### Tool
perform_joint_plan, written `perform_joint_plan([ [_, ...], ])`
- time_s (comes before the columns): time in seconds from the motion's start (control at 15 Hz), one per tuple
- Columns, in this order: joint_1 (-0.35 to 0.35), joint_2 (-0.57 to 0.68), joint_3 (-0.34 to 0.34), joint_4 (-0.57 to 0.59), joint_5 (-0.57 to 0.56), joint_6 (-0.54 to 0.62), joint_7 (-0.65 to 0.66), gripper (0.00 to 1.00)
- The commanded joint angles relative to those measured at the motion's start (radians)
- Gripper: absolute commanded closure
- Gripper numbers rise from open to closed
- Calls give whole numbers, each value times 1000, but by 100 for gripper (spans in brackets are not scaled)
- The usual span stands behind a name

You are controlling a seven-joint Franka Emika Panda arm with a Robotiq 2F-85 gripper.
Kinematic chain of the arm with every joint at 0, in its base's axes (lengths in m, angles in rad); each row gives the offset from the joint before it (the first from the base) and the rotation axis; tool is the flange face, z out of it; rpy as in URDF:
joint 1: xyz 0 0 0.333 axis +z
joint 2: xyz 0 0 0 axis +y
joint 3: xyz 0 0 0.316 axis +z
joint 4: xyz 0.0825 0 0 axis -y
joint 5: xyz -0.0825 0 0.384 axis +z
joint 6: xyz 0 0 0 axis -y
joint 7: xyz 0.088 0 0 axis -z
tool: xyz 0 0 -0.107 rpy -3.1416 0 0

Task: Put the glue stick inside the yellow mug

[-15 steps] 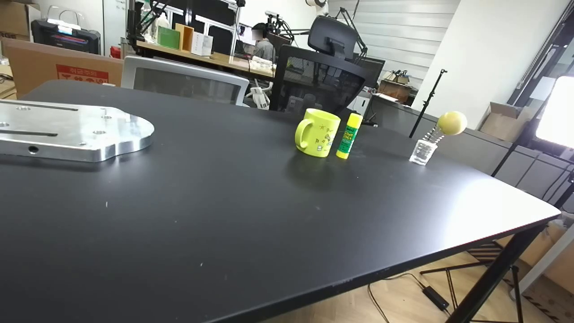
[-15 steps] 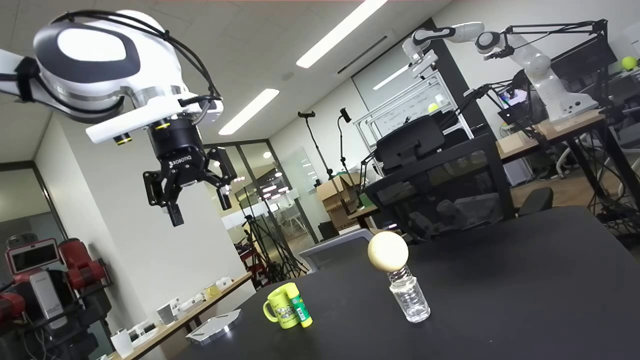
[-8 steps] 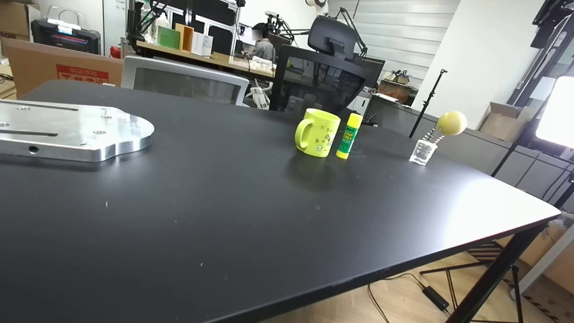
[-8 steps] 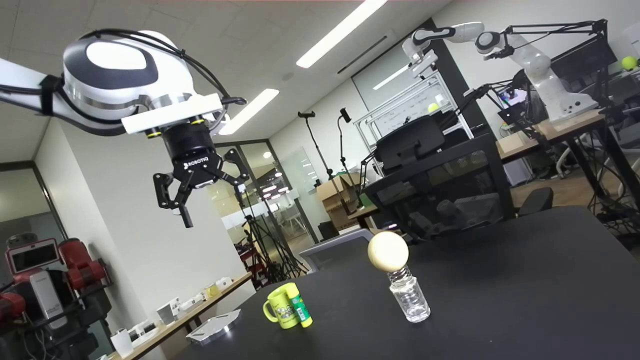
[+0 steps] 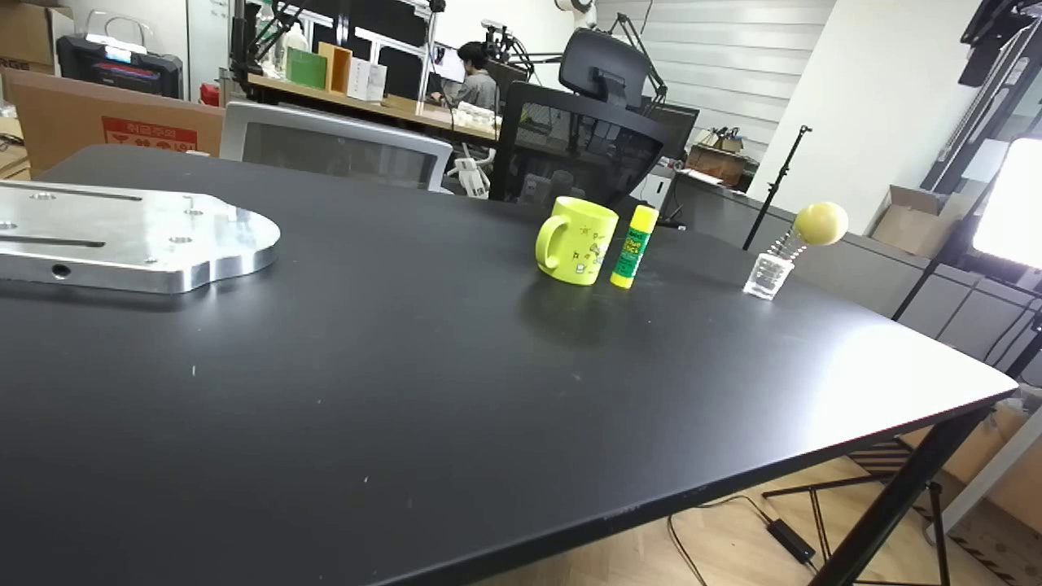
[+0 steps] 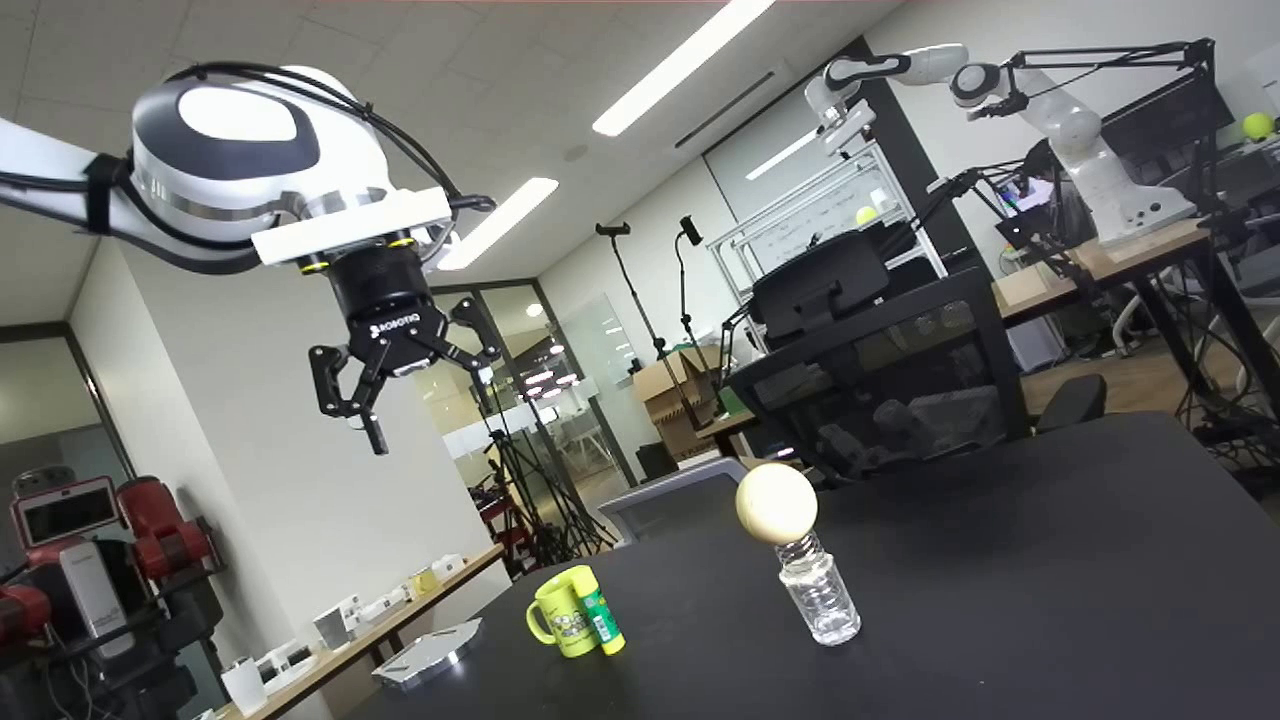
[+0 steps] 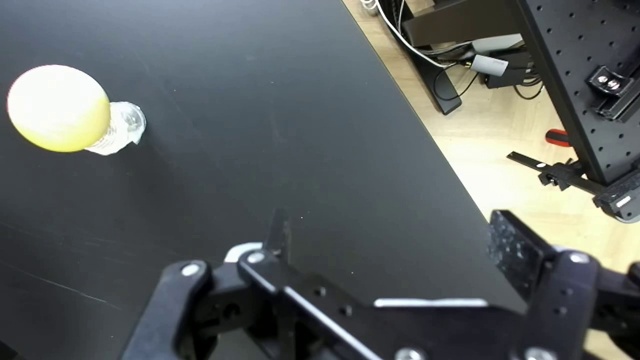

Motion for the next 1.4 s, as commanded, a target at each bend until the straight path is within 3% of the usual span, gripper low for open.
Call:
perform_joint_plan([
  [0.0, -17, 1, 16, 1, 5, -2, -4, 0],
  [0.4, -13, 185, 18, 137, 19, 120, -51, 0],
  [0.73, -22, 404, 74, 310, 62, 221, -139, 0],
  [1.0, -38, 542, 145, 435, 81, 180, -178, 0],
  [1.33, -39, 643, 217, 500, 62, 189, -202, 0],
])
